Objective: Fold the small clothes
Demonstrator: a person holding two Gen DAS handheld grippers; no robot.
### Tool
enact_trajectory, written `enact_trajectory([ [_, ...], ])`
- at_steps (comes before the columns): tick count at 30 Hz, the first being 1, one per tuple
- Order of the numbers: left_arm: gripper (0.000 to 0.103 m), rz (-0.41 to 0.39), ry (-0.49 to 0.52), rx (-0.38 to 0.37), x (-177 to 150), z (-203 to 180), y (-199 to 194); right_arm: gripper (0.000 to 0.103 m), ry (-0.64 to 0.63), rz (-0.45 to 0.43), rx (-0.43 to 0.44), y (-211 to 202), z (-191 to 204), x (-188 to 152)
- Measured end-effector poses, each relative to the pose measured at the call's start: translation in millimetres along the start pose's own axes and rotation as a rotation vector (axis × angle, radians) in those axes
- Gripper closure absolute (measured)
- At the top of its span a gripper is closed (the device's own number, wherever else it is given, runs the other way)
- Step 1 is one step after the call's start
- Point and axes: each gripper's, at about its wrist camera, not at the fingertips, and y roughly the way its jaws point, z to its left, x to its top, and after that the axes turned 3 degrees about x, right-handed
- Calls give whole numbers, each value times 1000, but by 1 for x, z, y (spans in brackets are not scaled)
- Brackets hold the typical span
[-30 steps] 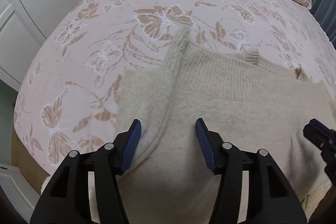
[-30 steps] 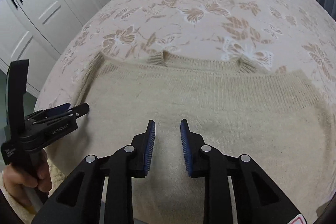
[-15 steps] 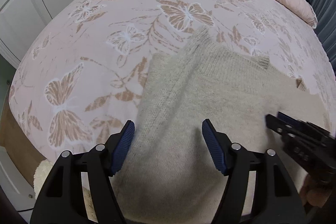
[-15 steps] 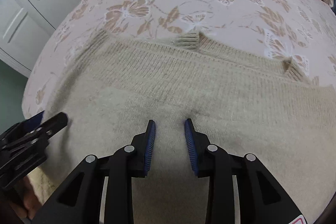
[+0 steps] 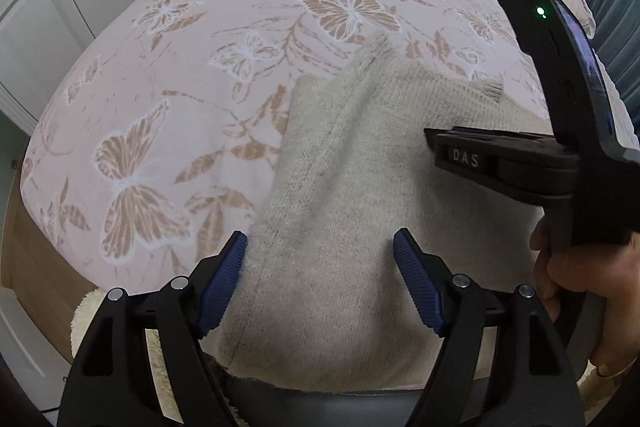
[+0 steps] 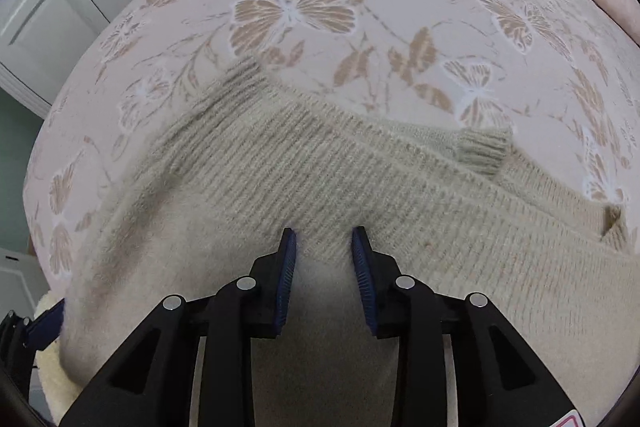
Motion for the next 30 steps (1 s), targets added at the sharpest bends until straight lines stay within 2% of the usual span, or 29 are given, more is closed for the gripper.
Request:
enact_trajectory([
  [2,30,1,0,-7,-1,0,-2,72,40,-18,39,-13,-4,3],
  [4,30,2,2,-7,-2,0,-3,73,85,-75,119,-37,-13,-4],
  [8,30,2,9,3,-5,-3,-4,73,177,-173,141,-85,-47,-46],
  [15,29,-19,41,20,-13,-17,-13,72,395,-206,51,-124,-149,-151],
  [19,29,-34,72,18,-21,-31,-22,73,437,-215,-145,-135,-194,-205],
  [20,27,-39,82,13,-24,-35,-25,80,448,-197,-170,-131,-207,-217],
  [21,23,-41,92,12,-27,-41,-27,82,461,-189,-157,-127,-217,-229],
  [23,21,-42,122,16,-33,-53,-29,82,505,-217,-97,-134,-228,-242],
  [24,19,-41,141,19,-36,-59,-30,77,528,-228,-93,-141,-230,-243],
  [26,17,-39,172,30,-45,-68,-28,69,553,-280,-110,-157,-231,-244],
  [27,17,-28,182,34,-49,-70,-25,69,553,-302,-114,-162,-234,-245],
  [29,17,22,171,39,-56,-70,-13,69,550,-288,-153,-159,-243,-247],
  [30,17,43,152,49,-59,-66,-8,74,552,-259,-180,-150,-251,-250],
])
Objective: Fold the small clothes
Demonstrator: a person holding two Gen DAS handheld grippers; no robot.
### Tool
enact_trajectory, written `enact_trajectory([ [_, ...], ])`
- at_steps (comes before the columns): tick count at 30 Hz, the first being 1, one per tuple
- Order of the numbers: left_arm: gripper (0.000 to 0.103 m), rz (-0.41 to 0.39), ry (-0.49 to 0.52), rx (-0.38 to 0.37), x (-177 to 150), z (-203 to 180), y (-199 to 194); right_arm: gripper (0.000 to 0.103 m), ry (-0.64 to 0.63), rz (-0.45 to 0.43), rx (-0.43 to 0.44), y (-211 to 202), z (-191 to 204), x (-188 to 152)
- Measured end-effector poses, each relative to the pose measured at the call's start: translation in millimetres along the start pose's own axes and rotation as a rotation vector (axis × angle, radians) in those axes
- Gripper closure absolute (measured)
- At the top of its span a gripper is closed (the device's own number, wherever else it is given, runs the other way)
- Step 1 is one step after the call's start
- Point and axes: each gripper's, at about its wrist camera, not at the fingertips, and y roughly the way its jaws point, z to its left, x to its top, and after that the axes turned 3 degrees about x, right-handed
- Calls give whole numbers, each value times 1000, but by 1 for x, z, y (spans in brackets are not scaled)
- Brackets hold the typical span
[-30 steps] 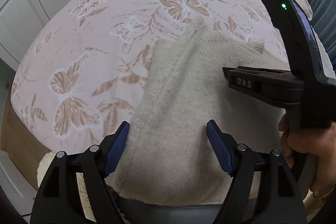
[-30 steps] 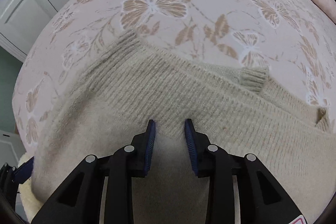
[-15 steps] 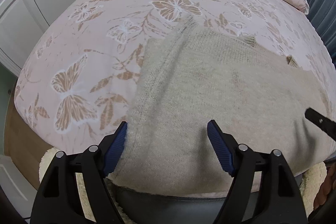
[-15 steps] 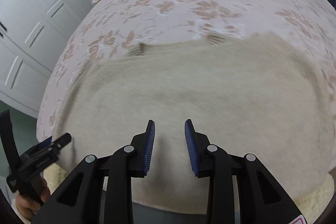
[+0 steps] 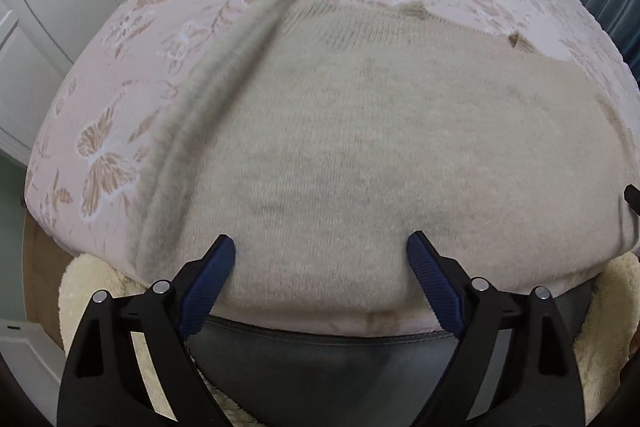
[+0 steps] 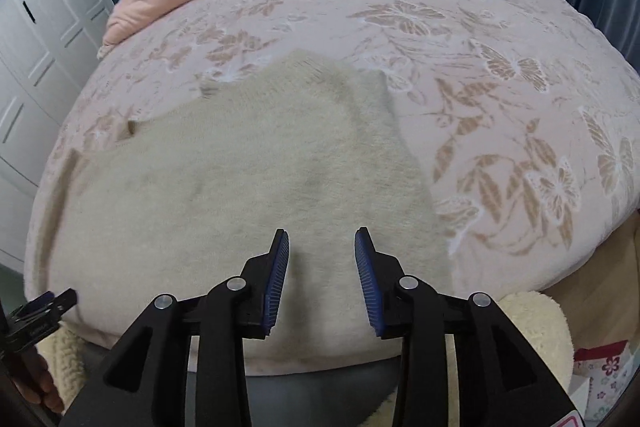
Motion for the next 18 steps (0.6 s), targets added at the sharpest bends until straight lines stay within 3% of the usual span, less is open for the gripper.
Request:
enact_trajectory([
  [2,17,-13,-58,9,-4,13,-4,76,16,35,9,12,-15,-7],
  [6,14,-87,-178,47,-6,52,-26,67,35,-6,39,-16,0,-4],
  [10,12,-24,-389,-84,-18,87,-14,67,-57,0,190,-25,61,8],
  [13,12,48,-504,-195,-24,93,6,71,-184,39,293,-6,138,21],
  [18,12,32,-573,-237,-21,94,23,86,-235,108,294,37,196,31],
])
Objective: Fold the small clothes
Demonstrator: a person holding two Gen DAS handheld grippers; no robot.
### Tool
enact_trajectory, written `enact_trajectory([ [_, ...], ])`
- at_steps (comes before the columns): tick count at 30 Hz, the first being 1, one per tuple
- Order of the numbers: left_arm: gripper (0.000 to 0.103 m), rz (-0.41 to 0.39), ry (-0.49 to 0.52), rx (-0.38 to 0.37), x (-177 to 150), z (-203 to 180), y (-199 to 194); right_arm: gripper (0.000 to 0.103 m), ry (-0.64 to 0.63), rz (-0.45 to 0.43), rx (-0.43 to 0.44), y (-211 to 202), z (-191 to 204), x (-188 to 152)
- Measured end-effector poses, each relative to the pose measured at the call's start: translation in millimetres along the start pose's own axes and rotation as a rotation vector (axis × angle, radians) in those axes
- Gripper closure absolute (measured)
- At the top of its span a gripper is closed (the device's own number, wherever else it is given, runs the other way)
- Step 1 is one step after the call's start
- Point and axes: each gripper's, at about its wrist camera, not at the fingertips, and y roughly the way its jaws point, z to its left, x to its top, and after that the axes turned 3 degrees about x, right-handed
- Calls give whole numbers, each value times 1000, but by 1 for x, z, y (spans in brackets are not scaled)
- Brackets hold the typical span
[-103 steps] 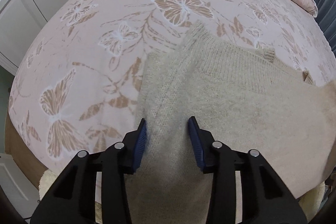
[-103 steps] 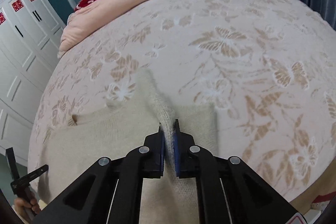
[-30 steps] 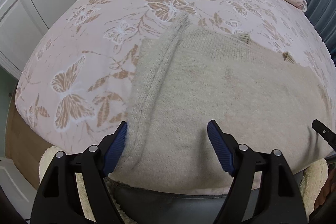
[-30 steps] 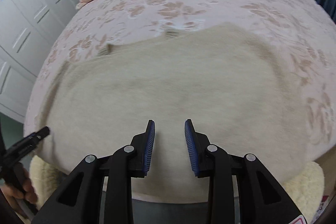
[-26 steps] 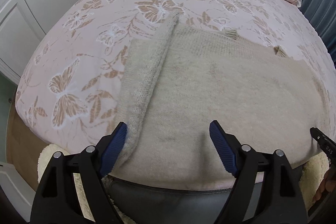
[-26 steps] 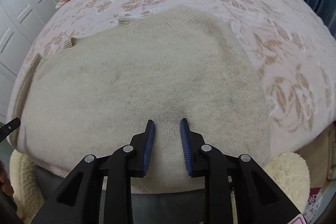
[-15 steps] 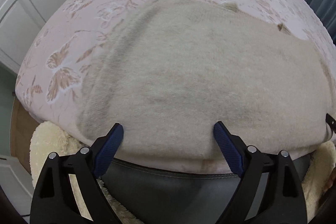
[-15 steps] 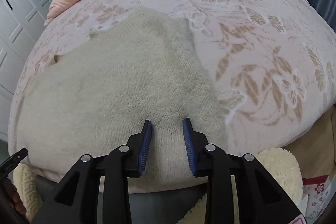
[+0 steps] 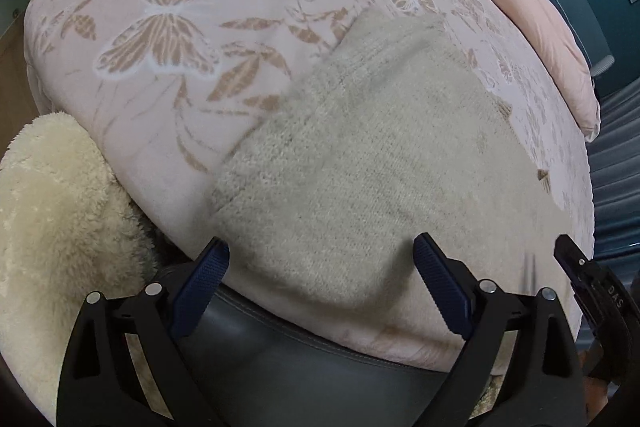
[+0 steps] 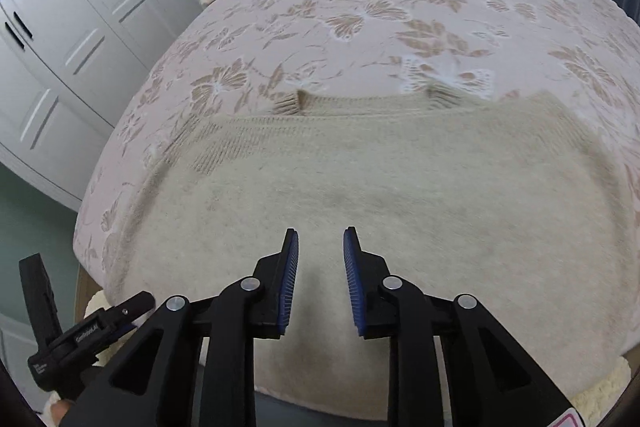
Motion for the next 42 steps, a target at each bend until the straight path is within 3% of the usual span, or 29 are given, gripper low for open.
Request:
enact_trajectory([
  [3,12,15,-83,-47,7,13,9,87,-23,93,-37,39,7,-1],
  [5,14,6,-100,-58,12,15,8,88,-35,77,-42,50,5,-6],
  [7,32,-3,-59,-48,16,10,6,88,-24,85,-28,51,3,-6],
  [9,67,-8,-3,-56,20,0,2,89,-22,101,-11,52,0,-3],
  [10,71,-5,11,-63,22,-4,-1,89,-26,104,-6,52,0,-3],
  [12,74,-31,44,-69,22,-16,-13,89,-30,100,0,51,-1,-3],
  [18,78,-176,285,-146,12,-89,-76,88,4,74,58,45,-10,-6],
  [20,78,-195,341,-190,7,-119,-92,88,90,76,120,33,-22,-3],
  [23,78,-220,460,-226,-10,-169,-107,77,176,11,198,-6,-45,-4],
  [28,78,-196,658,-267,-55,-246,-96,70,237,-104,133,-80,-109,-32],
  [32,71,-92,813,-204,-106,-286,-46,63,351,-143,76,-118,-165,-69],
  [34,64,-58,821,-197,-125,-281,-34,59,399,-157,91,-130,-182,-84],
  [36,40,-51,830,-232,-137,-267,-36,45,426,-185,128,-140,-190,-92],
  [38,34,-91,855,-236,-143,-248,-46,33,435,-200,193,-142,-188,-94],
  [41,16,-172,892,-142,-145,-222,-57,26,436,-160,264,-128,-174,-84],
  [42,16,-177,896,-112,-143,-215,-55,26,442,-143,294,-121,-169,-78],
])
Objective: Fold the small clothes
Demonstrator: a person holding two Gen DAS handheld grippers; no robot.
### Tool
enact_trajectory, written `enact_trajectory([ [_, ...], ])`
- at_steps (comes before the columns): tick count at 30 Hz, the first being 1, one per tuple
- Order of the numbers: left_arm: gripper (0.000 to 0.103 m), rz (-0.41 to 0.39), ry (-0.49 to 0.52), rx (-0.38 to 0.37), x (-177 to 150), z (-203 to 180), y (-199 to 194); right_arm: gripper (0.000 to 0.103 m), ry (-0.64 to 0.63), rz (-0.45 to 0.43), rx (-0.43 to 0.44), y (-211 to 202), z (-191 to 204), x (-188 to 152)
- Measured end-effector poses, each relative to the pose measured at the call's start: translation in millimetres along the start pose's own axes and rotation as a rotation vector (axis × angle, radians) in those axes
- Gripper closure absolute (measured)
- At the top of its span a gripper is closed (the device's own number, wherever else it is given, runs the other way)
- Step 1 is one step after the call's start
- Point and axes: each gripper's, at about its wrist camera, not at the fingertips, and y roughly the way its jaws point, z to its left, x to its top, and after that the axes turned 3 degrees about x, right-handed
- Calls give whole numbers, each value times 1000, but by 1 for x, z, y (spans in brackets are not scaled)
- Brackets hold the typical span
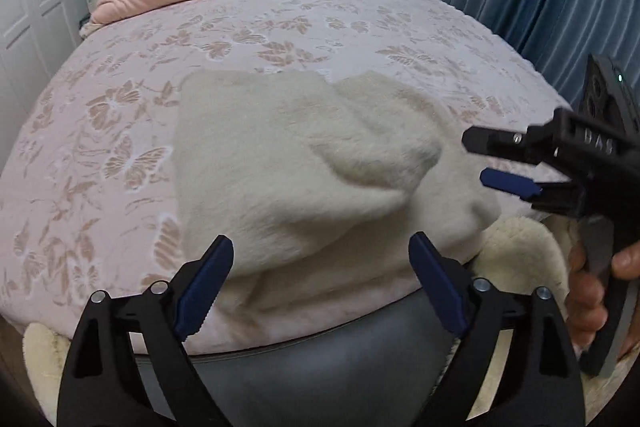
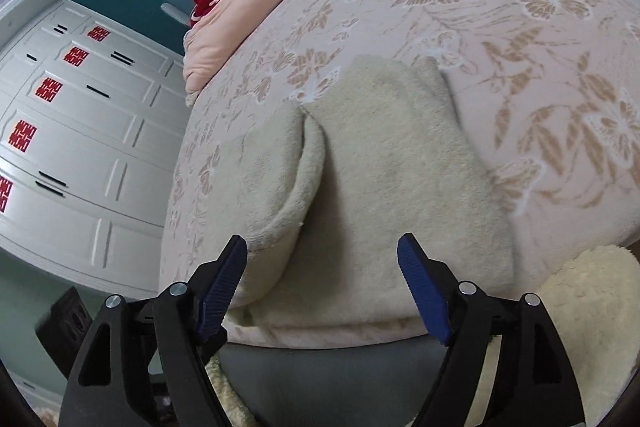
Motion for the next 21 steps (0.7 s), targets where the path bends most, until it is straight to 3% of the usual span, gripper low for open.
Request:
enact_trajectory([
  [4,16,101,-16,111,-18,23,22,26,-13,55,67,25,28,0],
  [8,16,128,-61,188,-23,38,40,21,-139,83,-46,59,57,2],
  [9,16,123,-76,184,-23,42,41,27,-168,93,-75,67,61,3],
  [10,18,115,-89,173,-22,45,42,40,-194,105,-94,73,65,4],
  [11,37,114,-101,164,-22,48,44,81,-211,104,-96,73,72,6],
  [12,64,136,-112,148,-23,52,47,80,-224,63,-38,63,82,9],
  [14,80,189,-183,99,-24,62,51,83,-265,-34,115,24,103,16],
  [16,87,189,-217,55,-26,68,47,84,-279,-103,173,-13,112,18],
  [18,88,166,-192,41,-23,61,40,84,-291,-154,91,-35,97,14],
  [21,91,176,-140,28,-20,42,42,84,-230,-115,-211,-19,22,7],
])
